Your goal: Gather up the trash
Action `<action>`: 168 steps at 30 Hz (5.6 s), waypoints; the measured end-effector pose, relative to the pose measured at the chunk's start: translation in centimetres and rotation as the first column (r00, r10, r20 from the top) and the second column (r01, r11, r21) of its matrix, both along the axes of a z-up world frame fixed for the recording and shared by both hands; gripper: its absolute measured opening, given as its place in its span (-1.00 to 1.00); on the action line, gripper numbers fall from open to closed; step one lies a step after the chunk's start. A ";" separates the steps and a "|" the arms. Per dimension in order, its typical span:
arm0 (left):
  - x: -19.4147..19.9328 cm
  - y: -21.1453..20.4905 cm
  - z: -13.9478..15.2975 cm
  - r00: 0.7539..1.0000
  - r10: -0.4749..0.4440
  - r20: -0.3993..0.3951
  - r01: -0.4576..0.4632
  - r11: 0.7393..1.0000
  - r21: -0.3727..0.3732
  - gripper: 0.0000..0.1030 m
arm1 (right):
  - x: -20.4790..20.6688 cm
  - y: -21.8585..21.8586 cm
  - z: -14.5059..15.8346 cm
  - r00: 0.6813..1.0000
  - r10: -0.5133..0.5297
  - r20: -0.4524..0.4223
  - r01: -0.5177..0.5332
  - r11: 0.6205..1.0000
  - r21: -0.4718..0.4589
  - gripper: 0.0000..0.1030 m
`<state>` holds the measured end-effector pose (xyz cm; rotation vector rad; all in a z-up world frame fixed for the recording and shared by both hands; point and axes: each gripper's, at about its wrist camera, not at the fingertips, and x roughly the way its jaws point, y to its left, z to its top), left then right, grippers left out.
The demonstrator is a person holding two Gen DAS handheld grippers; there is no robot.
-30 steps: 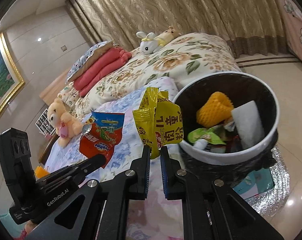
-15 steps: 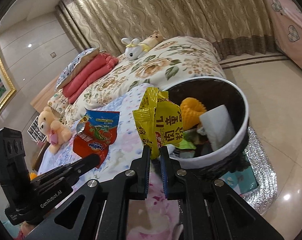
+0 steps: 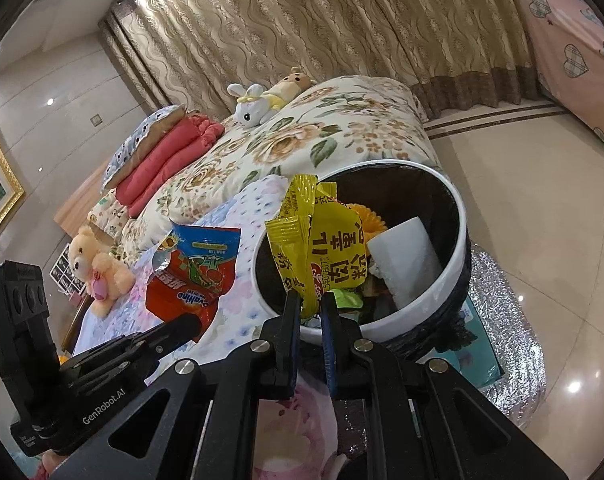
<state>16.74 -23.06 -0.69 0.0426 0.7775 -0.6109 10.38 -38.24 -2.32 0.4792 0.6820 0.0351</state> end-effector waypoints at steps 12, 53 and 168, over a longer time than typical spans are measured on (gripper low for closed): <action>0.3 -1.9 -0.1 1.000 -0.017 0.000 0.017 1.000 0.017 -0.99 | 0.2 -1.6 -0.2 1.000 -0.019 -0.004 0.019 1.000 0.010 -0.80; 2.9 -4.9 -0.6 1.000 -0.025 -0.011 0.026 0.998 0.051 -0.98 | 2.7 -3.2 -0.4 0.999 -0.025 -0.028 0.024 1.000 -0.012 -0.79; -15.9 15.7 0.8 0.799 0.448 0.401 -0.462 0.884 -0.067 0.99 | -10.2 12.7 1.1 0.940 0.041 0.340 0.084 0.934 -0.346 1.00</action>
